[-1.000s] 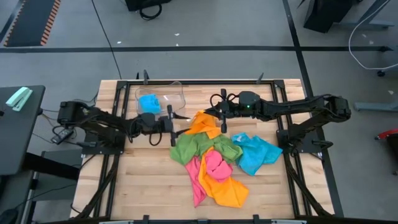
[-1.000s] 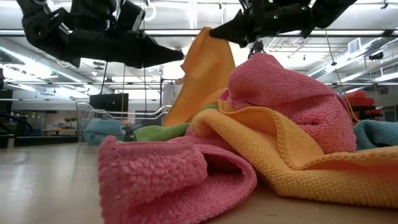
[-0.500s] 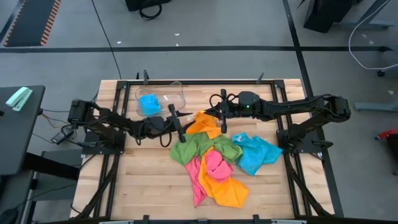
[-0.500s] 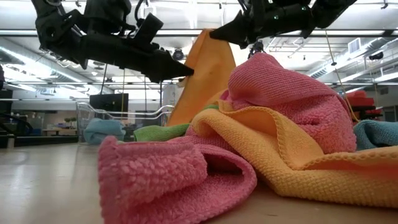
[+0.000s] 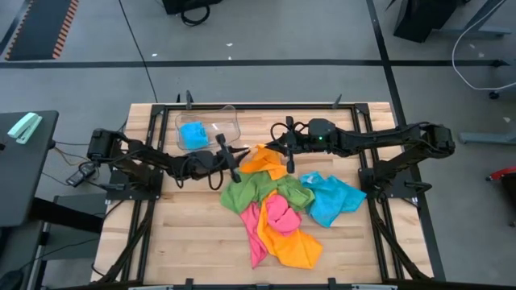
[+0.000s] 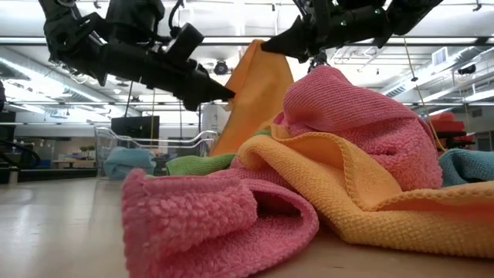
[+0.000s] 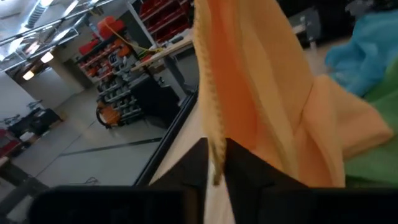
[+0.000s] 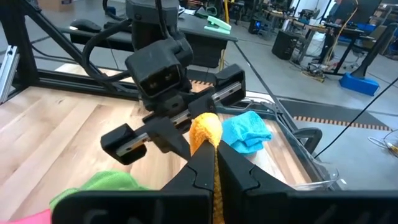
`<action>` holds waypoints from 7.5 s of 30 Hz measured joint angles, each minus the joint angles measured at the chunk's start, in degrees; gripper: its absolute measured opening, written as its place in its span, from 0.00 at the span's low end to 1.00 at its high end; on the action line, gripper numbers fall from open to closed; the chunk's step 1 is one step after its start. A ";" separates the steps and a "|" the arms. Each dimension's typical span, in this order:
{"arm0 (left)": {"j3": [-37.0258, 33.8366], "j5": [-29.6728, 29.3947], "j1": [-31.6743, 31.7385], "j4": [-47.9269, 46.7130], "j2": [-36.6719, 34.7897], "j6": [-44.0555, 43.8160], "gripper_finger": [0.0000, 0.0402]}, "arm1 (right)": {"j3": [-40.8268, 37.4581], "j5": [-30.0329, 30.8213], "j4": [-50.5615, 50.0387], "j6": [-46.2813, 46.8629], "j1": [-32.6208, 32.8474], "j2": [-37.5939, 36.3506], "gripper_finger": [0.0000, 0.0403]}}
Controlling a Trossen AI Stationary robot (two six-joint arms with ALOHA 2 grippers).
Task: Fold microfiber towels
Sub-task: Fold the top orange microfiber towel
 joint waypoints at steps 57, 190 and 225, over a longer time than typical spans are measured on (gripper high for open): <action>13.82 -9.68 -0.81 -36.90 -12.52 4.46 0.08 | 14.91 21.42 -11.70 -2.88 13.42 22.20 0.50; 13.67 -8.74 7.34 -57.97 -12.22 -7.18 0.06 | 26.07 -0.67 -12.68 -5.08 0.67 37.91 0.51; 13.67 -8.72 7.34 -58.78 -12.22 -7.65 0.06 | 33.97 -3.71 -22.89 -2.74 -0.17 42.64 0.31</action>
